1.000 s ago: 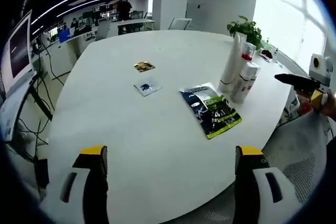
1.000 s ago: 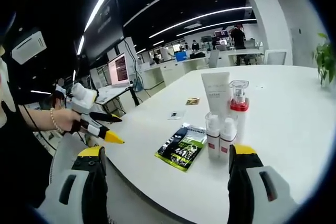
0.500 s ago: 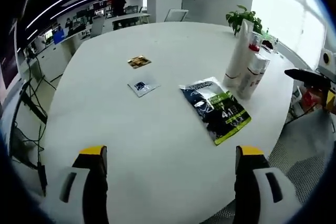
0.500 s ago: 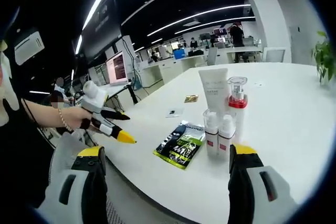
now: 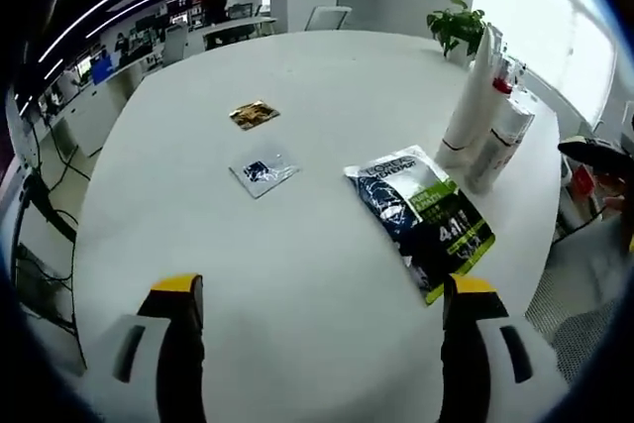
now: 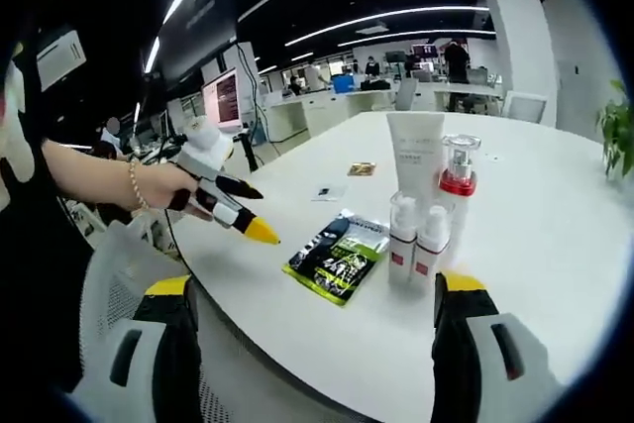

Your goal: Arrange the skincare products in the storage area until every visible bottle or jar stands upright without overlapping.

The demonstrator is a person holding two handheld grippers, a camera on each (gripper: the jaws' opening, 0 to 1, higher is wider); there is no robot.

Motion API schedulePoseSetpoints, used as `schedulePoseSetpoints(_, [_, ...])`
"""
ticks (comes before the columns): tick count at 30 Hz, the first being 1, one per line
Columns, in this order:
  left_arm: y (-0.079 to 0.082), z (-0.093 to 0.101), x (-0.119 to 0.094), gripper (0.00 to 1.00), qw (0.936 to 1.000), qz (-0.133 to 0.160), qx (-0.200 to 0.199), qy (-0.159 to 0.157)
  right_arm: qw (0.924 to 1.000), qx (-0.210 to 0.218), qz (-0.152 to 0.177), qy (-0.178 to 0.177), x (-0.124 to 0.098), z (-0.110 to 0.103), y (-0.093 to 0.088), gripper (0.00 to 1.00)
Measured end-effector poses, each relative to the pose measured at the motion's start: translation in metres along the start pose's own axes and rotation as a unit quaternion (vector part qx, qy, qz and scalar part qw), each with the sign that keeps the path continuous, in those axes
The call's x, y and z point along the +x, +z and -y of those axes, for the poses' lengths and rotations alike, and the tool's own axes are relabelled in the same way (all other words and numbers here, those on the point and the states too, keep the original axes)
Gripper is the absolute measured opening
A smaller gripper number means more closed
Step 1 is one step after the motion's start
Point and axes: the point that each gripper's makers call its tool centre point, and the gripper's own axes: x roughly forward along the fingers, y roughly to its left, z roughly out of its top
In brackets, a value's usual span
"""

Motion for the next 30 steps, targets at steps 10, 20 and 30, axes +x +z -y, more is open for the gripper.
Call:
schedulePoseSetpoints(10, [0.015,-0.018,0.031,0.92,0.9975,-0.003,-0.066,0.026,0.9997,0.014,-0.002,-0.019,0.000,0.009,-0.002,0.99])
schedulePoseSetpoints(20, [0.045,-0.027,0.048,0.84,0.9912,0.009,-0.118,0.060,0.9989,0.034,0.003,-0.033,-0.002,0.016,-0.002,0.97])
schedulePoseSetpoints(30, [0.064,-0.040,0.071,0.79,0.9797,-0.002,-0.170,0.107,0.9980,0.044,0.006,-0.044,-0.003,0.022,-0.002,0.97])
